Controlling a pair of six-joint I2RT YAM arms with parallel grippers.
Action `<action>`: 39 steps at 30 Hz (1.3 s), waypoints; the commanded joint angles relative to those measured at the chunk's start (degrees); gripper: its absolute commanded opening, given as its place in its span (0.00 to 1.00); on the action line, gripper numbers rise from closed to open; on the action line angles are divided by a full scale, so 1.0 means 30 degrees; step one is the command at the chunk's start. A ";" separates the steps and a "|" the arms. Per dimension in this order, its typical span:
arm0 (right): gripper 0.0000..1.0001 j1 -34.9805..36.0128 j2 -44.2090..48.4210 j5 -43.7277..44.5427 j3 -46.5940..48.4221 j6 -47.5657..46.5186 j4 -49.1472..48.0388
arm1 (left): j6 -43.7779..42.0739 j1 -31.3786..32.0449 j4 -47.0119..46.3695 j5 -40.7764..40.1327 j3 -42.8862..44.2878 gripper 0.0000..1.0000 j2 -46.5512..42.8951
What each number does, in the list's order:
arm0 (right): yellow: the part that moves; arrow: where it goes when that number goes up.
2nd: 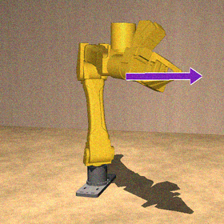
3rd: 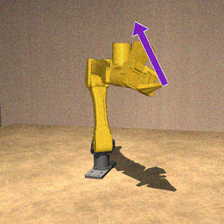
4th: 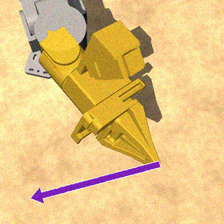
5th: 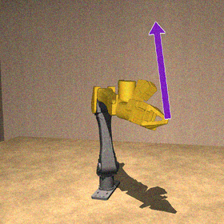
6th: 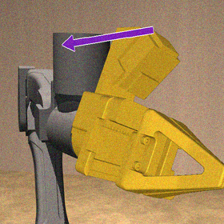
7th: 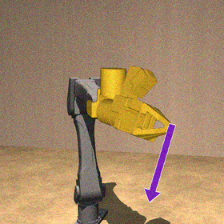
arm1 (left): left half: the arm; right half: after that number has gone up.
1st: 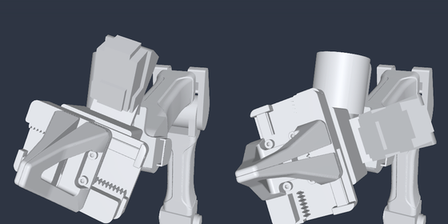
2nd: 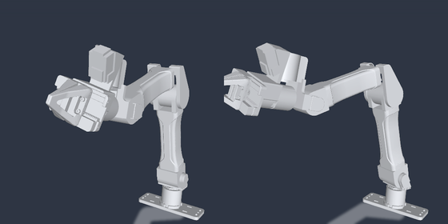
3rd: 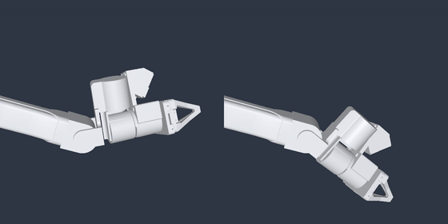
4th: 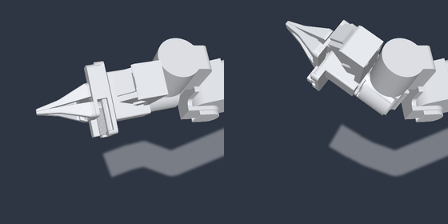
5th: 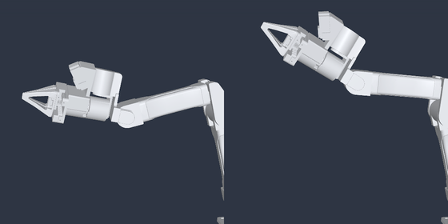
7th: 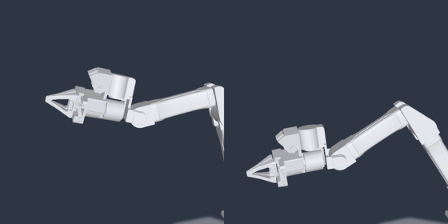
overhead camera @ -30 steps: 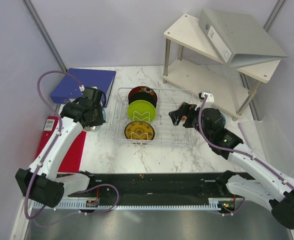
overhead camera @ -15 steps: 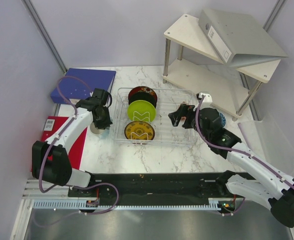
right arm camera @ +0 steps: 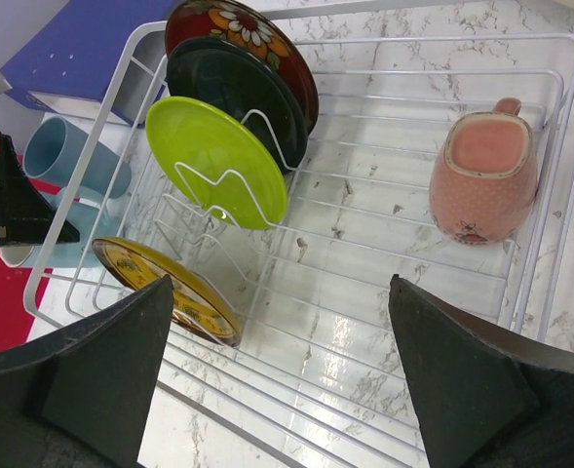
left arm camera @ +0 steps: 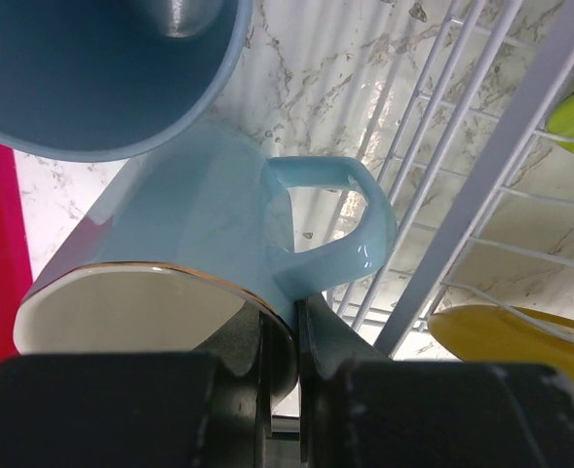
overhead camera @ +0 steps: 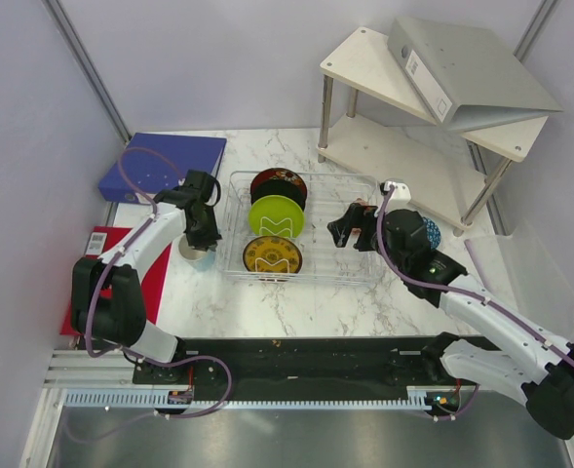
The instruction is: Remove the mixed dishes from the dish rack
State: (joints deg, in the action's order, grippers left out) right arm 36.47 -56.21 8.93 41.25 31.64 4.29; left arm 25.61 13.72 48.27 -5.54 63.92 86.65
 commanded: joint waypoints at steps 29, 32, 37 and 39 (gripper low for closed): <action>0.98 0.0002 -0.0806 -0.0310 0.0164 0.0030 -0.0816 | -0.0040 -0.0734 0.1692 -0.1463 -0.0009 0.64 -0.2163; 0.98 -0.0027 -0.0806 -0.0281 0.0281 0.0030 -0.0787 | 0.0194 -0.0705 0.2219 -0.1493 0.0489 0.65 -0.3129; 0.98 -0.0027 -0.0981 0.0537 0.0749 -0.0262 -0.0174 | 0.0225 -0.0676 0.3331 -0.2017 0.2245 0.66 -0.5439; 0.98 -0.0027 -0.1331 0.2138 0.1276 -0.0089 0.0733 | 0.0312 -0.0675 0.3714 -0.2312 0.2918 0.73 -0.6205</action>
State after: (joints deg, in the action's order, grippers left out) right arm 36.49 -58.81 9.06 41.39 31.64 4.16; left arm 25.34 11.81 56.55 -10.26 66.98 74.13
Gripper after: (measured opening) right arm 0.982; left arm 0.666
